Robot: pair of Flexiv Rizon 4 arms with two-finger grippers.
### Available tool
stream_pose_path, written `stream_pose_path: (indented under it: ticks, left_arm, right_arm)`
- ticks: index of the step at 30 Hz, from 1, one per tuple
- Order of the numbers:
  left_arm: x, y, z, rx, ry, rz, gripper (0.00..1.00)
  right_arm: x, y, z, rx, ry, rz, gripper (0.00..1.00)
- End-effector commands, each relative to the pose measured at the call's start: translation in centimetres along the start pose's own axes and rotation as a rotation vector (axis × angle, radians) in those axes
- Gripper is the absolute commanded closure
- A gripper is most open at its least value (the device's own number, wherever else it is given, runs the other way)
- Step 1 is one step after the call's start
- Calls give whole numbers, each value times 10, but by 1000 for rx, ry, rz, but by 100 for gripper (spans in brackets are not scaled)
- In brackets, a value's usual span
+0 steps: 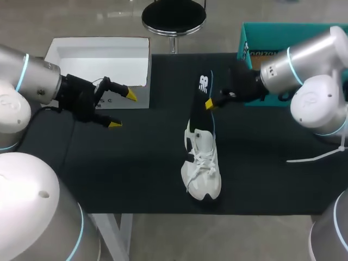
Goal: Take the shoe out of the shoebox, open the shoe tongue, remove and reinsert the insole, then place the shoe into the shoebox
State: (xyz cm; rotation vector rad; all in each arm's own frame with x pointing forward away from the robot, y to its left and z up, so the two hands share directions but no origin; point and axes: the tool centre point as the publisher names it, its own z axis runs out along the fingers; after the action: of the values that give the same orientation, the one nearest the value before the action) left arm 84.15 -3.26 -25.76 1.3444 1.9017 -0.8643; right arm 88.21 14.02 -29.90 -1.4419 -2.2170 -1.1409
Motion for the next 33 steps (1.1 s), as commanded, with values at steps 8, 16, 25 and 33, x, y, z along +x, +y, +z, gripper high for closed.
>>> stream_pose_path:
  ticks: [8, 16, 25, 33]
  left_arm:
    - [0, 0, 1, -3, 3, 0, 0]
    - [0, 0, 1, -3, 3, 0, 0]
    - [0, 0, 1, -3, 3, 0, 0]
    - [0, 0, 1, -3, 3, 0, 0]
  right_arm:
    - [2, -15, 31, -8, 35, -12, 100]
    - [4, -42, 30, -10, 37, 27, 100]
    - [6, -64, 26, 10, 34, 55, 100]
    - [5, -51, 24, 10, 30, 61, 41]
